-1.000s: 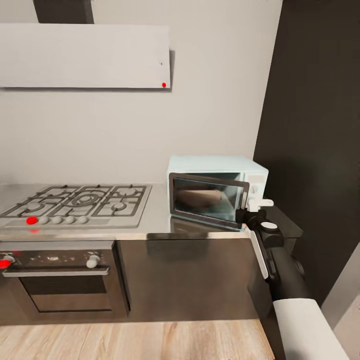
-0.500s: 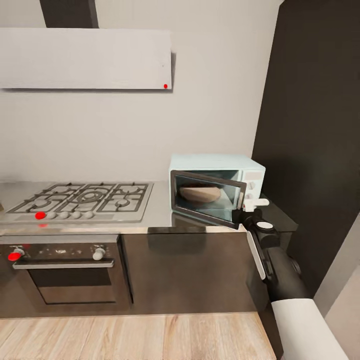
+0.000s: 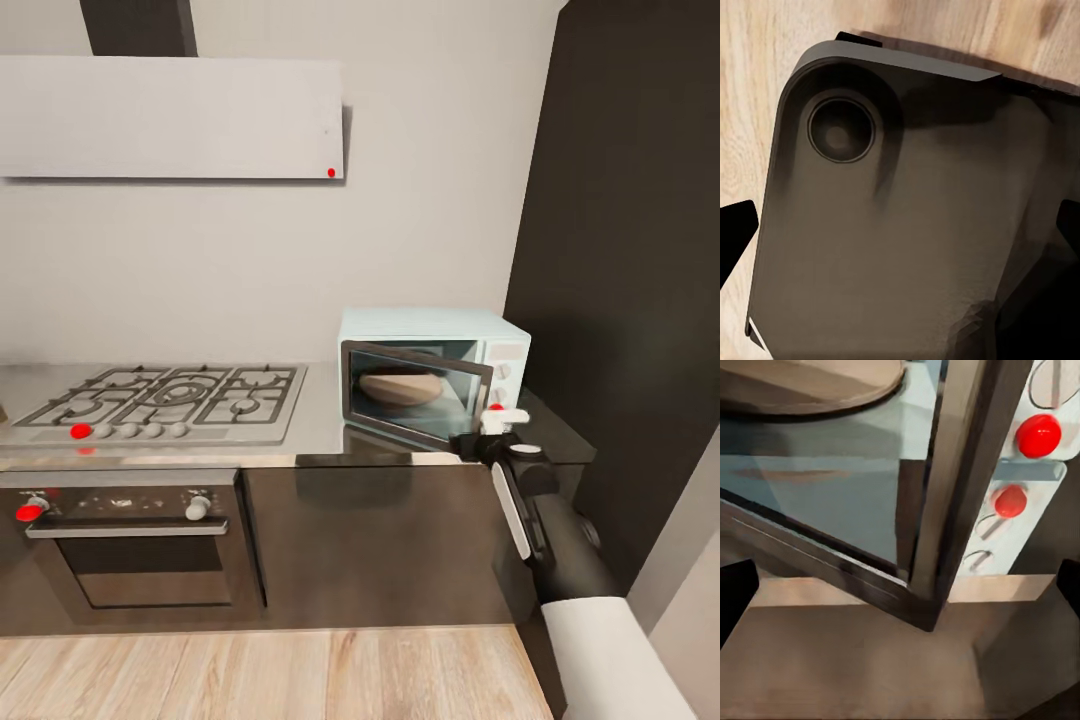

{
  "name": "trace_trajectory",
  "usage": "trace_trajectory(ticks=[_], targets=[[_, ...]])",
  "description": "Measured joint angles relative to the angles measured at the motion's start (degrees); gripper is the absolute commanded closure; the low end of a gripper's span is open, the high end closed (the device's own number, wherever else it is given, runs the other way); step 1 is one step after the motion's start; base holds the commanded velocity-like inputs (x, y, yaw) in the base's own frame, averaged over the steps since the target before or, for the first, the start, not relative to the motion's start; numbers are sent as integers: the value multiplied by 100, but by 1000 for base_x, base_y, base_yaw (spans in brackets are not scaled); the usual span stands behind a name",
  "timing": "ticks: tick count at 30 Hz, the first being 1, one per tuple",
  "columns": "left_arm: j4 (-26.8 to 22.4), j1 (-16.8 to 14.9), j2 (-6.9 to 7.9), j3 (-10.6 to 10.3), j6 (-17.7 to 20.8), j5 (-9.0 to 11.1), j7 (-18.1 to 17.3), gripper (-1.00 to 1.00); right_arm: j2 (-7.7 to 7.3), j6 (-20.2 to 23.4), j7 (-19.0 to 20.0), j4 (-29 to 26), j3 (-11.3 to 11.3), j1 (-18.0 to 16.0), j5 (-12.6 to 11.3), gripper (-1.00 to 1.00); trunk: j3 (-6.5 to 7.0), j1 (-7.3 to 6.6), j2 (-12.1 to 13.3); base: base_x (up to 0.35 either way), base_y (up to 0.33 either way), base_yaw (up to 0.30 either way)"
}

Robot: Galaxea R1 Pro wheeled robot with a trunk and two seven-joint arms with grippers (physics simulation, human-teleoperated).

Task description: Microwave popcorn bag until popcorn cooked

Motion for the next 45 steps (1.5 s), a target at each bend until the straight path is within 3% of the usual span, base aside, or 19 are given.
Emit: trace_trajectory(ticks=[1, 6, 8, 10, 13, 16, 25, 30, 38, 40, 41, 45], targets=[[0, 0, 0, -1, 0, 0, 0, -100, -31, 76, 1, 44, -3, 0, 3, -100, 0, 0, 0, 0, 0, 0], [-1, 0, 0, -7, 0, -5, -5, -100, -673, 196, -4, 324, -15, -1, 15, -100, 0, 0, 0, 0, 0, 0], [-1, 0, 0, -8, 0, -8, -6, -100, -826, 173, -16, 342, -66, -1, 22, -100, 0, 0, 0, 0, 0, 0], [-1, 1, 0, -7, 0, -8, -6, -100, -897, 162, -16, 317, -536, -1, 44, -100, 0, 0, 0, 0, 0, 0], [0, 0, 0, -8, 0, -8, -5, -100, -914, 161, -7, 273, -1070, -1, 32, -100, 0, 0, 0, 0, 0, 0], [0, 0, -2, -8, 0, -10, -6, -100, -908, 154, -2, 253, -1280, 0, 15, -100, 0, 0, 0, 0, 0, 0], [-2, 0, -17, -23, 3, -26, -16, -100, -831, 28, 803, 236, -1280, 0, 10, -100, 0, -3, -1, 84, 0, 0], [0, 0, -10, -31, 4, -32, -22, -100, -804, -413, 867, 245, -1285, 0, 8, -100, 0, -3, -1, 308, 0, 0], [0, 0, -9, -20, 0, -20, -22, -100, -801, -494, 925, 302, -1282, 0, 0, -100, 0, -1, 0, 232, 0, 0], [0, 0, -9, -17, 0, -22, -22, -100, -806, -494, 1278, 322, -1282, 0, 0, -100, 0, 0, 0, 19, 0, 0], [0, 0, -9, -16, 0, -22, -22, -100, -813, -491, 1709, 329, -1286, 0, 36, -100, 0, 0, 0, 6, 0, 0], [0, 0, -15, -16, 0, -22, -22, -100, -842, -485, 2320, 337, -1290, 0, 70, -100, 0, 0, 0, 2, 0, 0]])
